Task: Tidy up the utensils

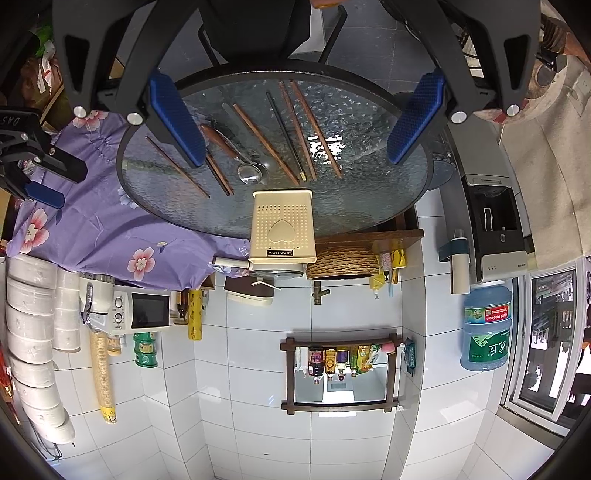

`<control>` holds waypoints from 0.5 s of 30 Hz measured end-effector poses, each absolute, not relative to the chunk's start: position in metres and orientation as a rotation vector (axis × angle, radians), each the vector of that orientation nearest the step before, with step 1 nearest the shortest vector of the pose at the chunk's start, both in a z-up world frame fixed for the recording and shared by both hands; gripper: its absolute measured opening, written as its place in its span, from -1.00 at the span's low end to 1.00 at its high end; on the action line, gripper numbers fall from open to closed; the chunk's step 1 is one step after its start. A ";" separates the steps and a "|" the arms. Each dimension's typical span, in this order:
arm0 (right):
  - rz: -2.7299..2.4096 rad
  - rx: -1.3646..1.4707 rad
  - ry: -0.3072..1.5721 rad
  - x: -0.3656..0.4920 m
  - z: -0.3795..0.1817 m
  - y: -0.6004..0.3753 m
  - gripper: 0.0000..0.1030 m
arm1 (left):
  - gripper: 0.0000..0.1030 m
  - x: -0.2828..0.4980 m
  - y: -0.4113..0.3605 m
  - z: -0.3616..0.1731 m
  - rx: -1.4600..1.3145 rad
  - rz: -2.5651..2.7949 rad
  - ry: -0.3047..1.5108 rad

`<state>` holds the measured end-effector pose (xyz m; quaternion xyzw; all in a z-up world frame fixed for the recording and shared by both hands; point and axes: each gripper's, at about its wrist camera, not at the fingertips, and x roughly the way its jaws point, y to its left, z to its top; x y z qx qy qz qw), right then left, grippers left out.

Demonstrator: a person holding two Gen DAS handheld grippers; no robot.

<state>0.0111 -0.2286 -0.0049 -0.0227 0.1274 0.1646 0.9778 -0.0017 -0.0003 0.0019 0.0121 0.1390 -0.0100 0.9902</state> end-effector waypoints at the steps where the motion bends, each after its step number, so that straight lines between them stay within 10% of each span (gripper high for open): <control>1: 0.332 -0.046 0.257 0.011 -0.005 -0.229 0.91 | 0.89 -0.002 0.000 0.002 0.023 -0.020 0.280; 15: 0.334 -0.046 0.259 0.011 -0.006 -0.228 0.91 | 0.89 -0.002 0.000 0.002 0.023 -0.020 0.279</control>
